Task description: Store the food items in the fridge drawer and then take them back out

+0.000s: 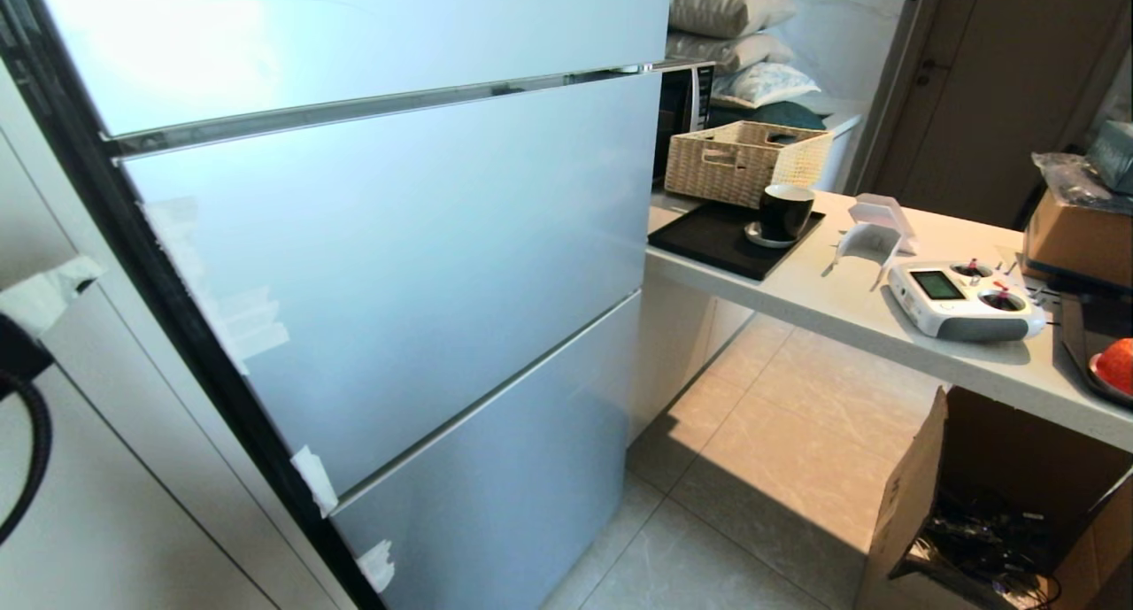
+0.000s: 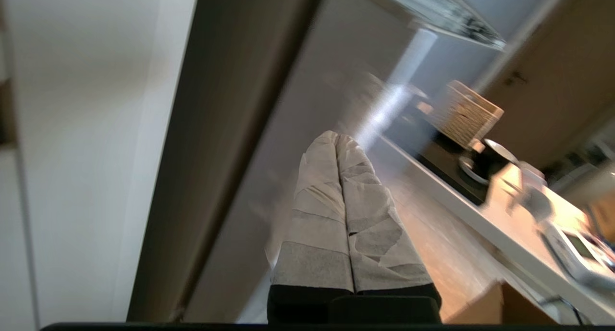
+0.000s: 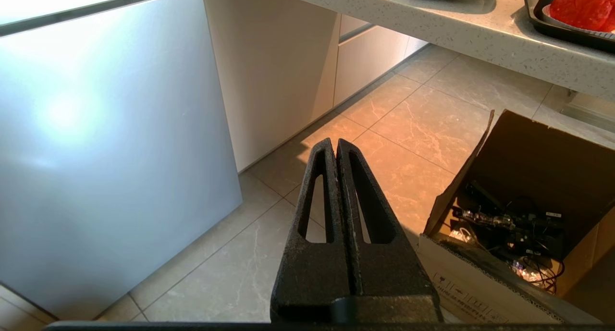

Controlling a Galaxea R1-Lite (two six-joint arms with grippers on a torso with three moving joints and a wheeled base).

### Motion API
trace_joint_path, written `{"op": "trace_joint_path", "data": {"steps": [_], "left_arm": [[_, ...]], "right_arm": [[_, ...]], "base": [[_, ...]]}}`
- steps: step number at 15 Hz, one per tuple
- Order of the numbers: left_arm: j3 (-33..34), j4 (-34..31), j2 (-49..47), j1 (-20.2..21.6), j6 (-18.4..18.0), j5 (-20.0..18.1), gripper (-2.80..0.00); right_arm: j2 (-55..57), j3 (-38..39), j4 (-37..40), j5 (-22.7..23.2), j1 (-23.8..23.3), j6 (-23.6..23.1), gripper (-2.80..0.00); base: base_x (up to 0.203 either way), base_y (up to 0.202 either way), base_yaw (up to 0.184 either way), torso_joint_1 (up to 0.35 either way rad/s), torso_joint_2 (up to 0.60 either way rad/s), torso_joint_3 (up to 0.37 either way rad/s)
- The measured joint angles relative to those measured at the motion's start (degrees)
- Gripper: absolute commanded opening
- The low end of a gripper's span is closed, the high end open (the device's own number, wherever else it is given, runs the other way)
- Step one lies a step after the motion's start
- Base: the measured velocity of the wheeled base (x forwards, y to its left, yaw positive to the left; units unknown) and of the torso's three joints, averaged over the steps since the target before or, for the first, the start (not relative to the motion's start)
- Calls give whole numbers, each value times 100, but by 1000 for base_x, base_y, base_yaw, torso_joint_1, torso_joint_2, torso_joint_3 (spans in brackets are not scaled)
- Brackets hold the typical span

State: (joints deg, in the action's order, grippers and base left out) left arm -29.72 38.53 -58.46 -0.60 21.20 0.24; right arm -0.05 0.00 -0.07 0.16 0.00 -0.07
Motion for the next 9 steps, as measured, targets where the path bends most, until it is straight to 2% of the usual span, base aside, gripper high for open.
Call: {"op": "trace_joint_path", "data": {"steps": [2, 4, 9], "left_arm": [[-131, 593, -569, -7, -58, 287, -280], [-121, 1193, -958, -24, -407, 600, -280], [-95, 1432, -1348, -48, -448, 720, -280]], "right_arm": [[0, 0, -2, 0, 0, -1, -280], [0, 0, 0, 0, 0, 0, -280], [0, 0, 2, 0, 0, 0, -280]], "base": [[0, 0, 0, 0, 0, 0], [0, 0, 0, 0, 0, 0], [0, 0, 0, 0, 0, 0]]}}
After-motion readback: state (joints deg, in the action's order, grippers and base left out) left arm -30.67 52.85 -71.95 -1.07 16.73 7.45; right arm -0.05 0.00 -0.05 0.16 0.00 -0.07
